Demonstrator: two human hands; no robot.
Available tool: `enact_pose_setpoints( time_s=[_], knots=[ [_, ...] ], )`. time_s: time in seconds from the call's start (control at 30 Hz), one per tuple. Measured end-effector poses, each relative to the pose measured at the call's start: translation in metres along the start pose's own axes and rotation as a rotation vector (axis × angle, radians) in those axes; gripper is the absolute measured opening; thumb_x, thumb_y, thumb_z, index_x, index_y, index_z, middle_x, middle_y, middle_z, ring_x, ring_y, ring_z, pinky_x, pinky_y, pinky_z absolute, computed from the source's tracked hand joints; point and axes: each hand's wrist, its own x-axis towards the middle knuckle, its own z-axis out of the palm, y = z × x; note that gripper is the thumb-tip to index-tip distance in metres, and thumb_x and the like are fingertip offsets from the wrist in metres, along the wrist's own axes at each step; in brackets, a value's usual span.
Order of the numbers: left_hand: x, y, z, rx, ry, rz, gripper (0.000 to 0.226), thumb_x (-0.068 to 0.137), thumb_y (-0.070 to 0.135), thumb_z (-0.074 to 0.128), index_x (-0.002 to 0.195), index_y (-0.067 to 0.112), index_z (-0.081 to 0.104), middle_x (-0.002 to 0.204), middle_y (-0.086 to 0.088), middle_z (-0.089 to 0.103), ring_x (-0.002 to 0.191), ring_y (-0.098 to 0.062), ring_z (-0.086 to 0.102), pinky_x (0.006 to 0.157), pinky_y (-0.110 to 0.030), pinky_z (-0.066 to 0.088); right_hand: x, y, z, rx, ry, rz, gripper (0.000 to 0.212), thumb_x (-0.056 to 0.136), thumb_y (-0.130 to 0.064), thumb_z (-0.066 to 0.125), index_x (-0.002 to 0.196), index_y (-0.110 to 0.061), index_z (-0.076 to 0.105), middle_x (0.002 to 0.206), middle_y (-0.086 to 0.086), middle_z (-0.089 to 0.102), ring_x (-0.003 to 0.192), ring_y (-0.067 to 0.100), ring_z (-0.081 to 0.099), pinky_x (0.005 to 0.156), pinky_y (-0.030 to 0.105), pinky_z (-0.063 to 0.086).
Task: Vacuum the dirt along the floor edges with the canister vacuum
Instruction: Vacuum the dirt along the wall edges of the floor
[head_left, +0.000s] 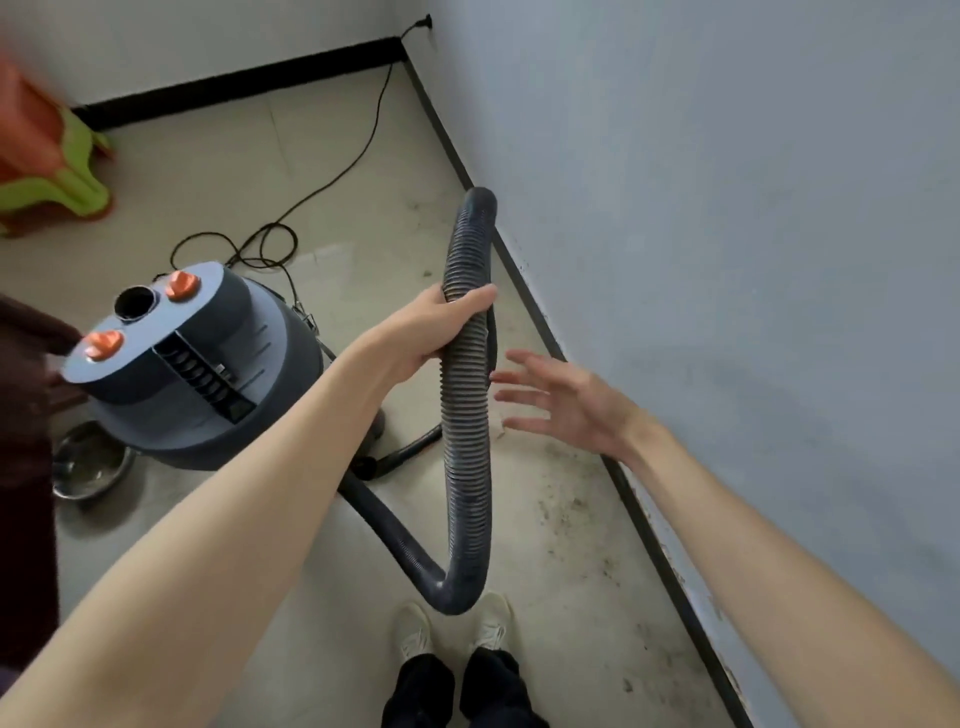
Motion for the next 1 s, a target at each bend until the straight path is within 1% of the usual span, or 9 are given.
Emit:
enact_pose_setpoints(
  time_s=[0.03, 0.1, 0.2, 0.3, 0.4, 0.57, 0.73, 0.87, 1.0],
  knots=[
    [-0.008, -0.001, -0.001, 0.015, -0.024, 0.004, 0.018, 0.096, 0.033, 0.052, 0.095, 0.015, 0.050, 0.082, -0.001, 0.057, 0.072, -0.012, 0.057, 0.069, -0.026, 0.051, 0.001, -0.011, 0.004, 0.014, 0.103, -0.025, 0.043, 0.097, -0.032, 0.053, 0.135, -0.013, 0.047, 0.122, 0.010, 0.058, 0.106, 0.023, 0.058, 0.093, 0.040, 0.049],
    [-0.024, -0.004, -0.004, 0.037, -0.087, -0.013, 0.022, 0.095, 0.035, 0.052, 0.104, 0.015, 0.050, 0.090, -0.002, 0.058, 0.081, -0.013, 0.059, 0.076, -0.028, 0.053, 0.007, -0.031, 0.011, -0.029, 0.236, -0.059, 0.048, 0.102, -0.044, 0.037, 0.136, -0.010, 0.046, 0.112, 0.008, 0.059, 0.101, 0.021, 0.056, 0.093, 0.039, 0.048],
    [-0.044, -0.013, -0.008, 0.203, -0.235, -0.035, 0.030, 0.094, 0.034, 0.053, 0.116, 0.014, 0.048, 0.101, -0.001, 0.061, 0.090, -0.011, 0.061, 0.076, -0.022, 0.053, 0.017, -0.061, 0.035, -0.041, 0.219, -0.087, 0.053, 0.102, -0.050, 0.033, 0.122, -0.005, 0.052, 0.100, 0.007, 0.062, 0.099, 0.020, 0.060, 0.092, 0.035, 0.051],
    [-0.057, -0.022, -0.005, 0.283, -0.309, 0.001, 0.034, 0.092, 0.031, 0.058, 0.119, 0.012, 0.048, 0.104, -0.003, 0.062, 0.090, -0.010, 0.062, 0.073, -0.022, 0.054, 0.028, -0.080, 0.060, 0.049, 0.231, -0.049, 0.041, 0.101, -0.045, 0.043, 0.095, -0.005, 0.053, 0.075, 0.006, 0.059, 0.066, 0.016, 0.060, 0.066, 0.030, 0.054],
    [-0.066, -0.022, -0.010, 0.305, -0.300, 0.019, 0.039, 0.090, 0.030, 0.062, 0.123, 0.013, 0.047, 0.110, -0.005, 0.062, 0.096, -0.014, 0.062, 0.081, -0.029, 0.054, 0.036, -0.082, 0.071, 0.160, 0.291, -0.054, 0.027, 0.101, -0.029, 0.050, 0.091, -0.004, 0.051, 0.079, 0.009, 0.053, 0.066, 0.020, 0.056, 0.056, 0.032, 0.053],
    [-0.079, -0.020, -0.042, 0.490, -0.347, -0.011, 0.032, 0.093, 0.036, 0.055, 0.121, 0.022, 0.056, 0.114, 0.003, 0.066, 0.104, -0.016, 0.063, 0.078, -0.026, 0.049, 0.014, -0.080, 0.082, 0.296, 0.217, -0.077, 0.016, 0.099, -0.013, 0.051, 0.094, 0.002, 0.054, 0.087, 0.013, 0.056, 0.077, 0.023, 0.057, 0.070, 0.036, 0.051],
    [-0.073, 0.006, -0.062, 0.105, 0.044, -0.063, 0.053, 0.099, 0.046, 0.035, 0.127, 0.004, 0.050, 0.113, -0.006, 0.064, 0.102, -0.019, 0.062, 0.088, -0.031, 0.048, -0.017, -0.062, 0.093, 0.006, 0.019, -0.135, 0.013, 0.100, -0.007, 0.045, 0.106, 0.000, 0.054, 0.091, 0.010, 0.056, 0.082, 0.020, 0.056, 0.074, 0.029, 0.053],
    [-0.068, 0.041, -0.053, -0.277, 0.090, -0.090, 0.056, 0.091, 0.056, 0.046, 0.109, 0.003, 0.050, 0.102, -0.010, 0.063, 0.096, -0.022, 0.063, 0.086, -0.033, 0.050, -0.049, -0.056, 0.103, -0.280, -0.115, -0.183, 0.028, 0.097, 0.001, 0.047, 0.125, 0.001, 0.049, 0.100, 0.010, 0.057, 0.086, 0.017, 0.059, 0.074, 0.026, 0.055],
    [-0.082, 0.059, -0.040, -0.620, 0.154, -0.029, 0.035, 0.093, 0.033, 0.057, 0.108, 0.002, 0.049, 0.098, -0.010, 0.061, 0.088, -0.021, 0.062, 0.067, -0.029, 0.052, -0.083, -0.071, 0.095, -0.417, -0.182, -0.197, 0.031, 0.093, -0.008, 0.055, 0.125, -0.008, 0.056, 0.106, 0.004, 0.062, 0.094, 0.014, 0.061, 0.086, 0.027, 0.052]
  ],
)
